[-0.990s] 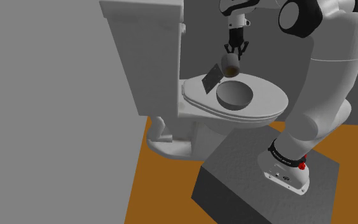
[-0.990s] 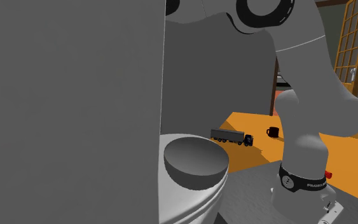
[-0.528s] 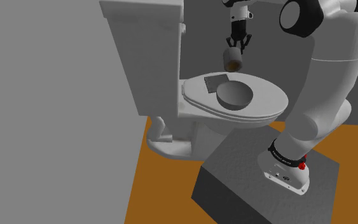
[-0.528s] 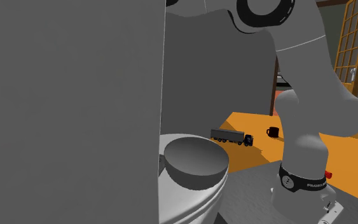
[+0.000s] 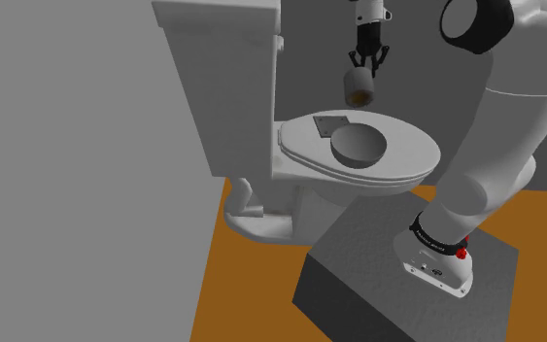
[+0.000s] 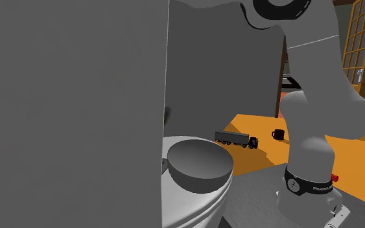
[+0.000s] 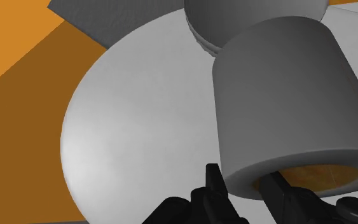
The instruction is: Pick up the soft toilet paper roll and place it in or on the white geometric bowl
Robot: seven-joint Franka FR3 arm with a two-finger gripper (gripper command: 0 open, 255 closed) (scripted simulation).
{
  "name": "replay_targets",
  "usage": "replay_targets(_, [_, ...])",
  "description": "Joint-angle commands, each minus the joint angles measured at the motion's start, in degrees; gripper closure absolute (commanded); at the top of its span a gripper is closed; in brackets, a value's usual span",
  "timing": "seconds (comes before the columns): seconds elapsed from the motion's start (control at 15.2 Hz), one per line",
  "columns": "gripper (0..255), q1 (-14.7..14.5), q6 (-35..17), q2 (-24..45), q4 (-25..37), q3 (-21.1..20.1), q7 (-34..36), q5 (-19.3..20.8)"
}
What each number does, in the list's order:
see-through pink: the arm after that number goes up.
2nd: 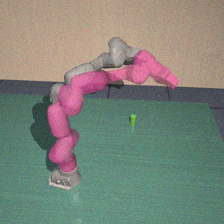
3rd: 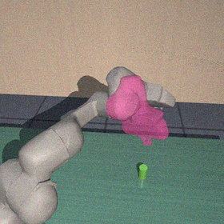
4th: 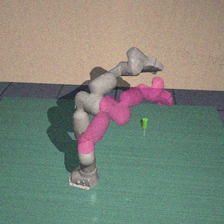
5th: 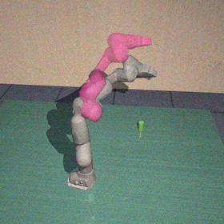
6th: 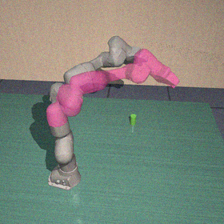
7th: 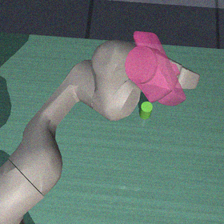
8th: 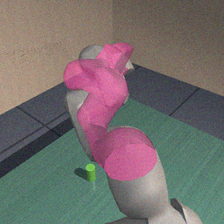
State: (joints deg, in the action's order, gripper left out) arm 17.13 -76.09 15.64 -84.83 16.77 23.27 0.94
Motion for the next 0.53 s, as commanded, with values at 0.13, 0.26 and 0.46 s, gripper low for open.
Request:
replay_targets(0.13, [255,-2.54,-2.26,-10.43,-12.5,-0.85,3.53,1.64])
replay_targets(0.26, [255,-3.45,-2.92,-15.13,-17.79,-1.52,5.37,2.2])
replay_targets(0.46, [255,-4.55,-3.37,-21.9,-24.94,-2.75,8.18,2.72])
